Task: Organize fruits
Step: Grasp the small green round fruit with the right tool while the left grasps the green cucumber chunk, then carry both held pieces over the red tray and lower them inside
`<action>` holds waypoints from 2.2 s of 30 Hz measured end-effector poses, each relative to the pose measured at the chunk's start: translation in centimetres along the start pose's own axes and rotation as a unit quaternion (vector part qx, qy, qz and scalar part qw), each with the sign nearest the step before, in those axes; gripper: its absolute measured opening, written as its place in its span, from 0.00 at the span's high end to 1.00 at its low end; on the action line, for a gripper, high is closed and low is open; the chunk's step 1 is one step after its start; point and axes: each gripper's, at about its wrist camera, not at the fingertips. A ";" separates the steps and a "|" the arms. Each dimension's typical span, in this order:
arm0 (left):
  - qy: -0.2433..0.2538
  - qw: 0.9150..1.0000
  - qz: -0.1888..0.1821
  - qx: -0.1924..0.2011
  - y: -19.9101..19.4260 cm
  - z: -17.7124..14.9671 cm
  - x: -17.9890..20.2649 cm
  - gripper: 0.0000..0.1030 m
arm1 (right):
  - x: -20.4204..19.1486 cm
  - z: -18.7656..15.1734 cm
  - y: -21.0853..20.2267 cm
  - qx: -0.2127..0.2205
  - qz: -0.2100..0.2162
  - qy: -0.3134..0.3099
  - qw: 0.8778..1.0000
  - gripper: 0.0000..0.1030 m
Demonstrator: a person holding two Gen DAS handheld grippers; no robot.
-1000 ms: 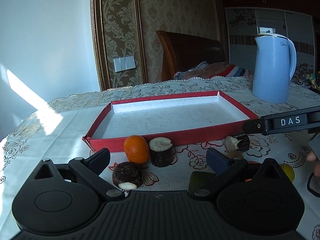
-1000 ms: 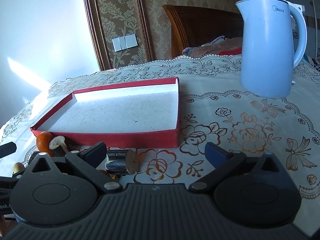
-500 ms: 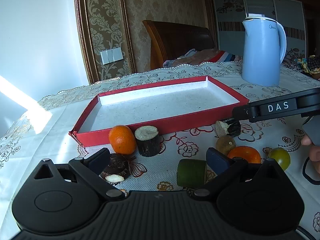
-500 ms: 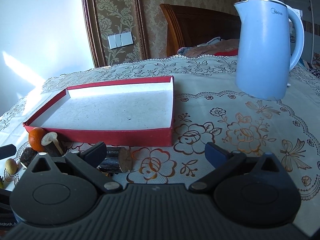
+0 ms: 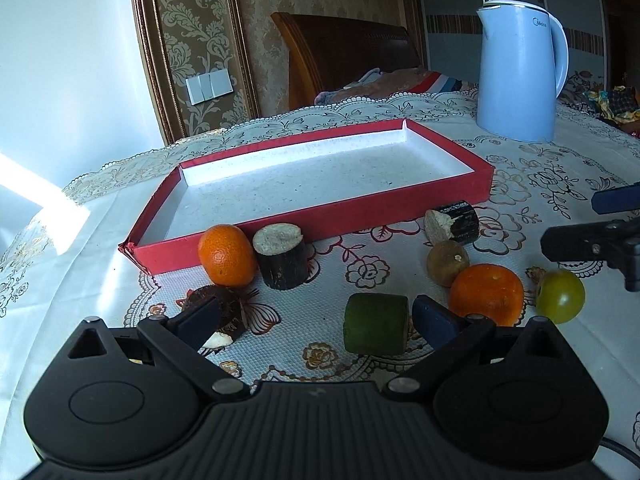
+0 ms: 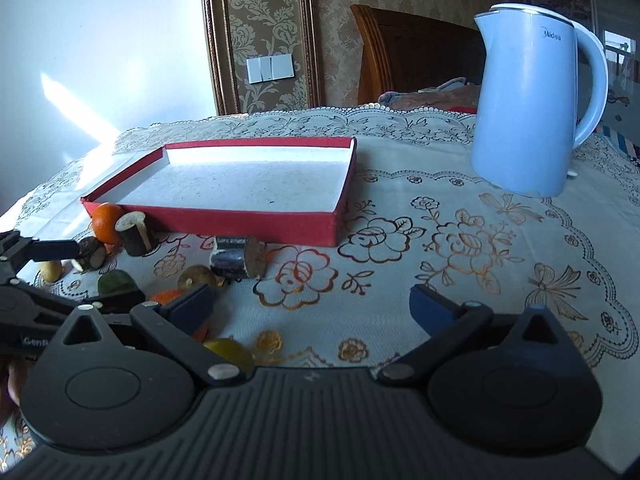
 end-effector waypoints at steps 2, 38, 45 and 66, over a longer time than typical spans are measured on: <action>0.003 1.000 0.002 -0.001 0.0 0.0 0.1 0.00 | 0.0 -0.8 -0.7 -0.010 0.014 -0.009 1.000 0.00; 0.017 1.000 0.010 -0.004 0.2 0.0 0.4 0.01 | -4.9 -2.1 0.8 -0.025 0.043 -0.149 0.988 0.71; 0.024 1.000 -0.014 0.002 0.1 0.0 0.6 0.27 | -4.8 -2.1 0.7 -0.021 0.033 -0.148 0.988 0.71; 0.034 0.999 -0.018 0.026 -0.6 0.0 1.1 0.73 | -3.1 3.6 0.9 0.036 -0.009 -0.099 0.994 0.71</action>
Point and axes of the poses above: each gripper's, at about its wrist camera, not at the fingertips, and y roughly the way its jaws point, x to its right, z to its top, and after that the axes turned 2 degrees about z, right-handed
